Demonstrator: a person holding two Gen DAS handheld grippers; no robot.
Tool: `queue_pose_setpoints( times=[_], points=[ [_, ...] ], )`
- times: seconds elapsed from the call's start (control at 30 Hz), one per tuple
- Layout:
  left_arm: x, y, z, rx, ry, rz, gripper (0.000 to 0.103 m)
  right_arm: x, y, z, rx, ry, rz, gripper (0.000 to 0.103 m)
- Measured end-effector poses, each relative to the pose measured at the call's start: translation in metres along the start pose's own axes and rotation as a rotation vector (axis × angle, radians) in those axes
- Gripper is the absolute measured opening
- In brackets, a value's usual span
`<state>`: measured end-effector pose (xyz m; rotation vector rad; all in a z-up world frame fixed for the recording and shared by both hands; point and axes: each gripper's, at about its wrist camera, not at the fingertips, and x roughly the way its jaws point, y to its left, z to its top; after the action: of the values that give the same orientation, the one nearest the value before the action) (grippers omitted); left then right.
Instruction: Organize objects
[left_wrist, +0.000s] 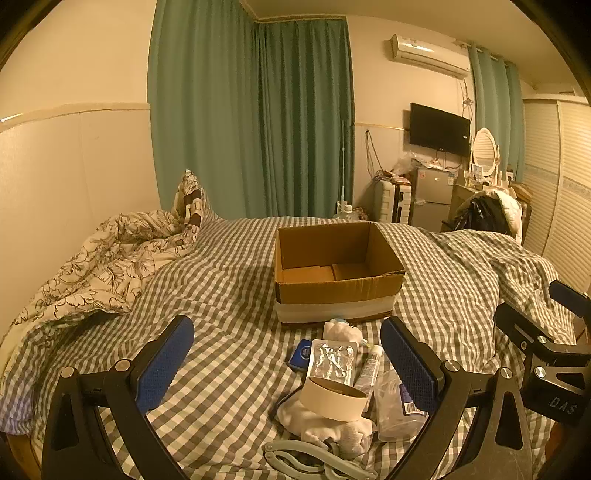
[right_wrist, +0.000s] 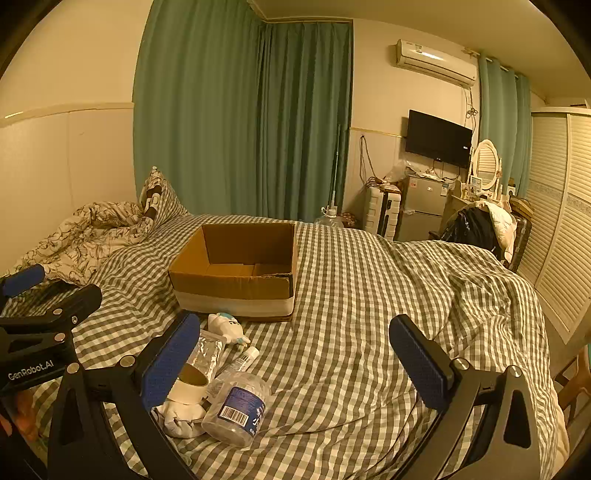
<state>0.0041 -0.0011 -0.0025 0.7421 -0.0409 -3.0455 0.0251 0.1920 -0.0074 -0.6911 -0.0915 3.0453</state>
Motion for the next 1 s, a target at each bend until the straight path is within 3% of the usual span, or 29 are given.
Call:
queue_pose_setpoints(
  times=[1.0],
  points=[
    [-0.0022,-0.0022,-0.0029,0.017,0.002,-0.014,0.103,-0.0100,0.0071,0.0036,-0.028,-0.013,-0.008,0.103]
  ],
)
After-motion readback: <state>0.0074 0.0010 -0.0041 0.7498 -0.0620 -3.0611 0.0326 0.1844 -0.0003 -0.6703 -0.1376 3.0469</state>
